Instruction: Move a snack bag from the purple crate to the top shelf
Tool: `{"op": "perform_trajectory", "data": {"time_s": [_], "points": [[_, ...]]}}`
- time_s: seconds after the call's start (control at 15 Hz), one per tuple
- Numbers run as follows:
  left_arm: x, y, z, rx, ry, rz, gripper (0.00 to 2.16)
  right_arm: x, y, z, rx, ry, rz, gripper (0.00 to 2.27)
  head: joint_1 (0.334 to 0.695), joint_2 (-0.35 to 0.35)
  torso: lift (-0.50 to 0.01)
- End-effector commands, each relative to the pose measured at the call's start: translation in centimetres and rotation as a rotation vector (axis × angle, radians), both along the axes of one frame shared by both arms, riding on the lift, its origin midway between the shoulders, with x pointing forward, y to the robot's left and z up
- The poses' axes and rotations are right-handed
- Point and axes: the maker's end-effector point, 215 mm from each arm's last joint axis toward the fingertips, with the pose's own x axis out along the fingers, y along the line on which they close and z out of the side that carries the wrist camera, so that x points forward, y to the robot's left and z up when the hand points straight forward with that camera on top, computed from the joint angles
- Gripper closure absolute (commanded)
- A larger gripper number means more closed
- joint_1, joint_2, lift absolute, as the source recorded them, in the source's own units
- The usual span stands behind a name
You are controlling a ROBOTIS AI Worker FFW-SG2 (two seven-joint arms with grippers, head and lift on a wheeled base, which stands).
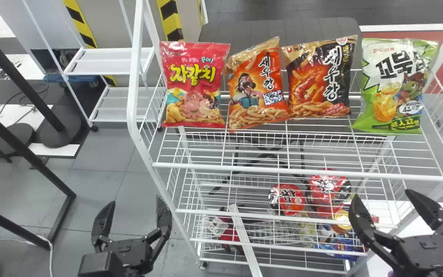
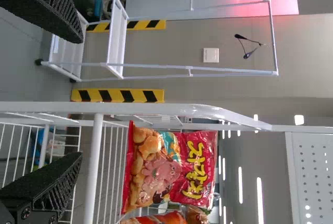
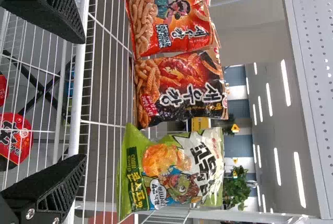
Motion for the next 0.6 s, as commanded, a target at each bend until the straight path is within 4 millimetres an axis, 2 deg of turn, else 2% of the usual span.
{"op": "perform_trajectory", "data": {"time_s": [0.0, 0.53], "points": [[-0.10, -0.18, -0.24, 0.003, 0.015, -0.004, 0.02, -0.16, 0.13, -0.21, -0.004, 0.006, 0.005, 0.02, 0.695, 0.130, 0.002], [-0.13, -0.28, 0.14, 0.006, 0.007, -0.006, 0.02, 0.04, 0.68, -0.29, -0.006, 0.005, 0.023, 0.02, 0.695, 0.128, 0.002]]}}
